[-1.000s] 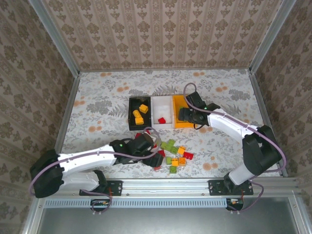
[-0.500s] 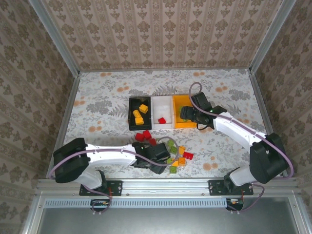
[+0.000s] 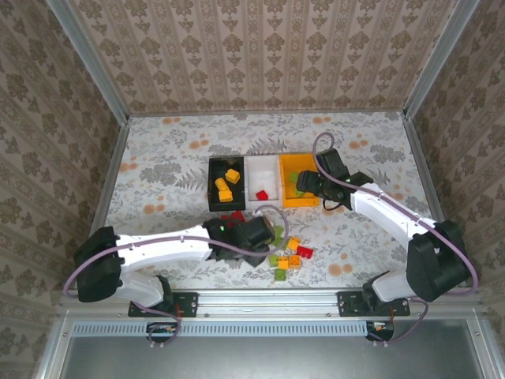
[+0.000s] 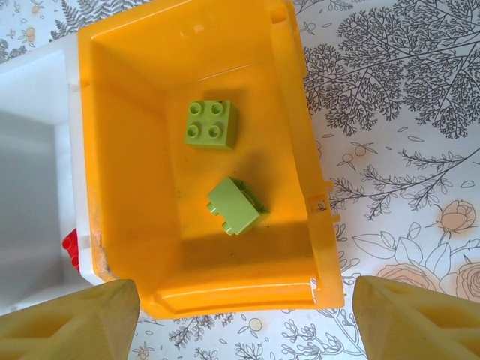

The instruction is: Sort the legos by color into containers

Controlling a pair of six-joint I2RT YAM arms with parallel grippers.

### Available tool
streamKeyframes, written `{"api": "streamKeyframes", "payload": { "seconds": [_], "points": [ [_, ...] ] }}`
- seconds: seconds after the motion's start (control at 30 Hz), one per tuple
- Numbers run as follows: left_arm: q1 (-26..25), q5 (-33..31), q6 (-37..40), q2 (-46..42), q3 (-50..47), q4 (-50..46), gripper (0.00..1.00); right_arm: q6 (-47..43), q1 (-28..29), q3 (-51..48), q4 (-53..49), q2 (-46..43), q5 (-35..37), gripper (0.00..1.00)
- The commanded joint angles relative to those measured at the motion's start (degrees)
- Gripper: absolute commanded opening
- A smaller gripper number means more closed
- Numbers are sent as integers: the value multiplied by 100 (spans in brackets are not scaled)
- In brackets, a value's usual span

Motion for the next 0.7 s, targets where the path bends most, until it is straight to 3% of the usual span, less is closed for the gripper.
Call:
{"api": "streamKeyframes", "payload": {
  "seconds": [0.0,0.2,0.5,0.67],
  "points": [
    [711,-71,668,12,564,254,35,88,-43,-128,81,-223,-89,77],
    [1847,364,1084,1139,1644,943,35,115,-52,-321,9,-334,-88,77],
    [2455,623,1057,2804,2850,903,36,110,-48,-796,-204,-840,-141,77],
    [2505,777,975,3018,3066,904,62,151,-39,-1088,-354,-1155,-359,78]
  ]
}}
